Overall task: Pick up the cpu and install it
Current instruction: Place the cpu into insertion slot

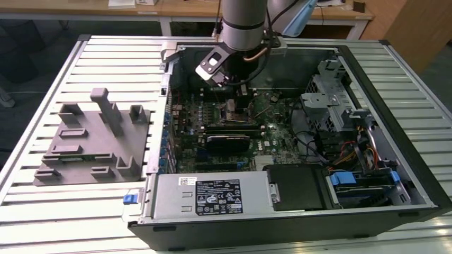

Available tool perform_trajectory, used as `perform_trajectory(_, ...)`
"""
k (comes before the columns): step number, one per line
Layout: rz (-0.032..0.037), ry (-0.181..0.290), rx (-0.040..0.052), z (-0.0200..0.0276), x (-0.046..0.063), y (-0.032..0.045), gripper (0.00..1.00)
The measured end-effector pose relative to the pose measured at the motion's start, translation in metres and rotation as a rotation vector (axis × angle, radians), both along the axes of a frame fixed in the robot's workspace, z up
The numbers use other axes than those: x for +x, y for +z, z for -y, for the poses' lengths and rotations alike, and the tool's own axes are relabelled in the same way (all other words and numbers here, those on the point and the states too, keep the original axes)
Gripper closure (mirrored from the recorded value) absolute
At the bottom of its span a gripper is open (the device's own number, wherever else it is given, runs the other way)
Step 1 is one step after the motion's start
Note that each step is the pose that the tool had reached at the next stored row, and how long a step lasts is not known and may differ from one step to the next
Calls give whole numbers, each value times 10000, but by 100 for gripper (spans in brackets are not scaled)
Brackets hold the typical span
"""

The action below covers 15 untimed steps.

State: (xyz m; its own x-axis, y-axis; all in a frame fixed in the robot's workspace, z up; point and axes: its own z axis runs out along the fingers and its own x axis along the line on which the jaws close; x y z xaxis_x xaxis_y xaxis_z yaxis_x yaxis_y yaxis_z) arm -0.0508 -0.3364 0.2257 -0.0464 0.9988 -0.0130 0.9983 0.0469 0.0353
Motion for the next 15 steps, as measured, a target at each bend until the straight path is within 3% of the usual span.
perform_trajectory(15, 1, 74, 1, 0, 1, -144, 47)
